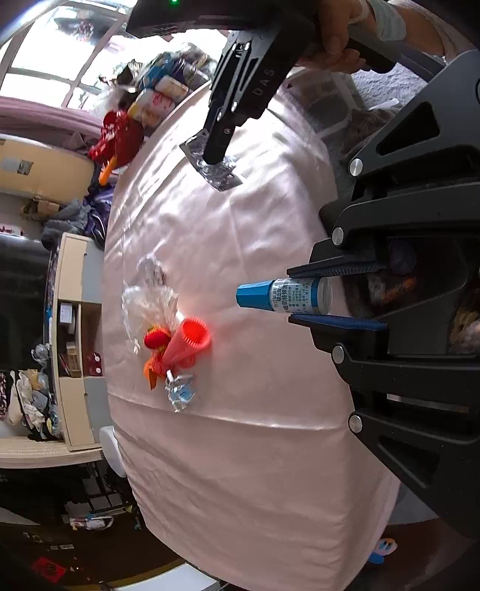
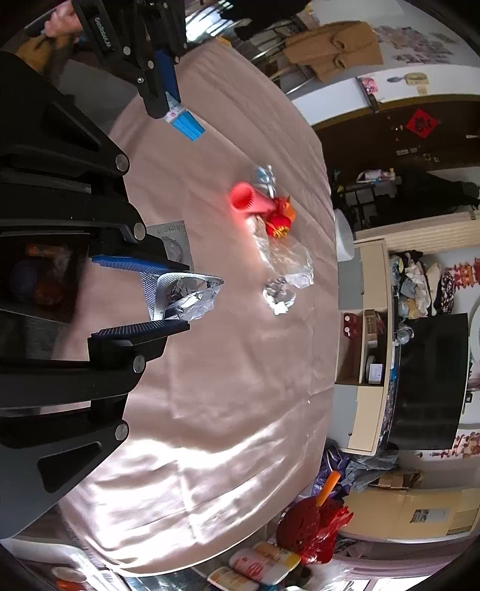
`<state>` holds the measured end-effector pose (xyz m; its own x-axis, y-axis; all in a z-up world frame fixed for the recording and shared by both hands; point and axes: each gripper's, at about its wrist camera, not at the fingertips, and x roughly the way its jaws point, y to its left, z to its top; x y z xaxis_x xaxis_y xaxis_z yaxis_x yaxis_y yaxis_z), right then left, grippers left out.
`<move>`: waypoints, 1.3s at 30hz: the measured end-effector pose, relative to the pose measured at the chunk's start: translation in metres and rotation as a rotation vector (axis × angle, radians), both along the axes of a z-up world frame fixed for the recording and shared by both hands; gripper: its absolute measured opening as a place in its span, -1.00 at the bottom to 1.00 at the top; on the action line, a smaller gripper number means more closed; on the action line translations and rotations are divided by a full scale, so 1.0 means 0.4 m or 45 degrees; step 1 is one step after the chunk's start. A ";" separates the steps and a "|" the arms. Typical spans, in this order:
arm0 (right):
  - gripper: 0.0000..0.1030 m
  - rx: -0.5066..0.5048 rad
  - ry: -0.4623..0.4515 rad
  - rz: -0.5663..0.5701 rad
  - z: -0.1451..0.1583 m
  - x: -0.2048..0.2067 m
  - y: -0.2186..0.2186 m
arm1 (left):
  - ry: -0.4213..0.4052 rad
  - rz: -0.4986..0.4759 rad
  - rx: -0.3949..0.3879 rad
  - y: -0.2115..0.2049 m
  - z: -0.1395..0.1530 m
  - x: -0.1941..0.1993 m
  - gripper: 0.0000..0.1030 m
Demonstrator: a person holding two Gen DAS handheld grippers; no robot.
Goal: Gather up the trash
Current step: 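Lower both tools into the bin and open them to drop the items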
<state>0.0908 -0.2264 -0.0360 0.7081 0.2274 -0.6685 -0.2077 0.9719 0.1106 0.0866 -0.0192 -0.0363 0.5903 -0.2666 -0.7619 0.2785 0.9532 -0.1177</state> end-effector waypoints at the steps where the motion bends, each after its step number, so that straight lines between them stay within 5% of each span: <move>1: -0.50 0.008 -0.001 0.003 0.001 -0.016 -0.003 | -0.003 -0.004 -0.009 -0.003 0.000 -0.016 -0.66; 15: -0.50 0.058 0.112 0.007 -0.118 -0.168 -0.019 | 0.170 -0.017 -0.088 -0.057 -0.169 -0.174 -0.66; 30: -0.50 0.136 0.360 -0.021 -0.295 -0.177 0.020 | 0.360 -0.039 -0.089 -0.072 -0.336 -0.202 -0.66; 39: -0.42 0.143 0.430 -0.058 -0.329 -0.153 0.024 | 0.434 -0.029 -0.062 -0.063 -0.381 -0.192 -0.54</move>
<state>0.0297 -0.2168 -0.1677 0.4624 0.2863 -0.8392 -0.0981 0.9571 0.2725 0.0097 -0.0445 -0.1888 0.2975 -0.3176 -0.9003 0.2362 0.9382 -0.2529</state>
